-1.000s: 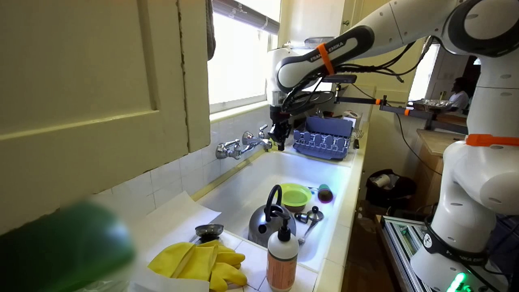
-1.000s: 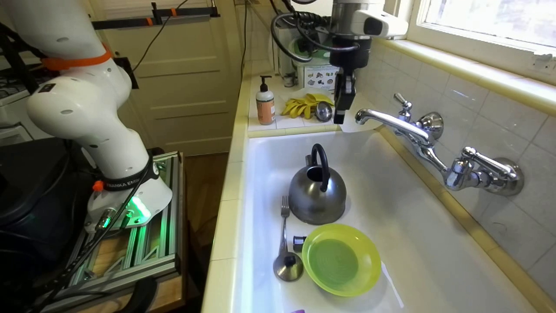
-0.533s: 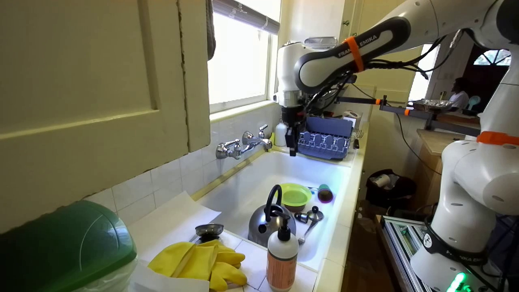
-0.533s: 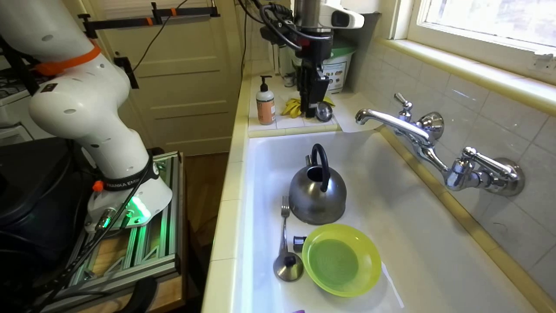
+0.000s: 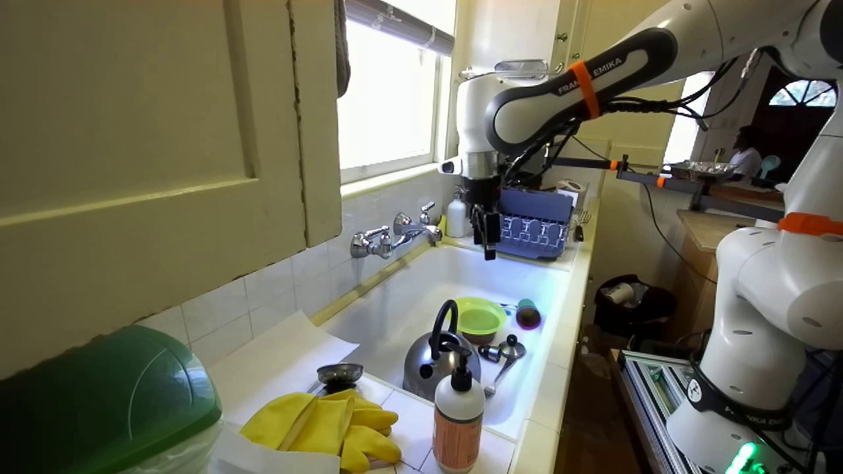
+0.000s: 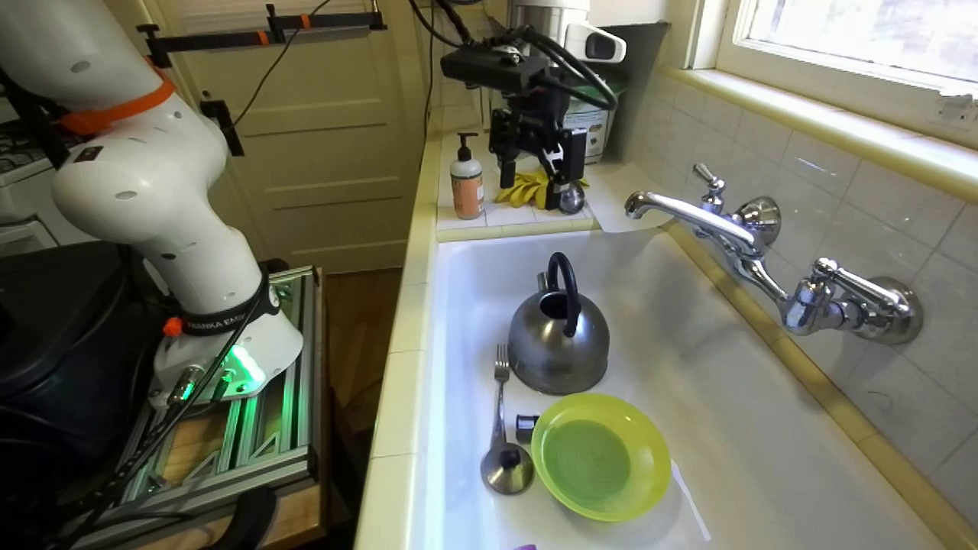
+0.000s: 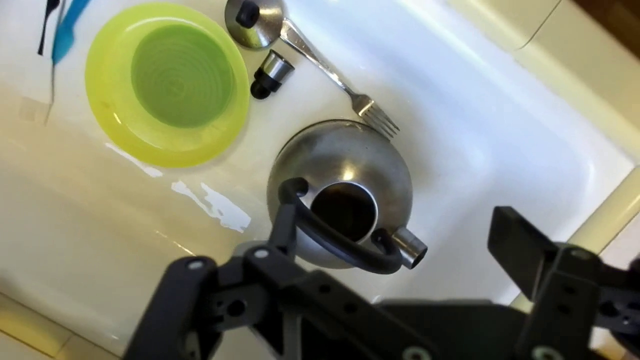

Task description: Move the faucet head to the left and put the kettle under the faucet head

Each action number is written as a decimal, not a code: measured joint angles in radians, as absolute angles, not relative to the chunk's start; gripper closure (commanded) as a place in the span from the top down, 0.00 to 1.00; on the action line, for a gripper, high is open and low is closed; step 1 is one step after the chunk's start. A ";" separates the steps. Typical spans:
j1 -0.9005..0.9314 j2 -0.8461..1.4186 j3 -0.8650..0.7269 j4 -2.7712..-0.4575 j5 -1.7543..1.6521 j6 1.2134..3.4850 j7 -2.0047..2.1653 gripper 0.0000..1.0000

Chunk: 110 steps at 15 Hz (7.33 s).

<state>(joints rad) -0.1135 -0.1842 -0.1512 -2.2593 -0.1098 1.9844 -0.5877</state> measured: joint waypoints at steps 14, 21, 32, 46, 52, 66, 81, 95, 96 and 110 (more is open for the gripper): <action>-0.096 -0.156 -0.157 -2.278 -0.100 2.055 -0.818 1.00; -0.070 -0.036 -0.134 -2.289 -0.073 2.267 -0.928 1.00; -0.070 0.096 -0.075 -2.289 -0.112 2.377 -1.032 0.78; -0.069 0.127 -0.058 -2.284 -0.311 2.377 -1.028 0.52; -0.069 0.132 -0.055 -2.277 -0.343 2.380 -1.028 0.03; -0.080 0.139 -0.073 -2.271 -0.344 2.380 -0.896 0.05; -0.110 0.187 -0.098 -2.205 -0.344 2.379 -0.742 0.05; -0.126 0.220 -0.111 -2.158 -0.344 2.379 -0.664 0.05; -0.126 0.222 -0.112 -2.156 -0.344 2.379 -0.659 0.05; -0.129 0.233 -0.119 -2.140 -0.362 2.385 -0.623 0.65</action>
<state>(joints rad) -0.1292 0.2334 -0.1193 -2.1401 -0.3620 2.3847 -0.6229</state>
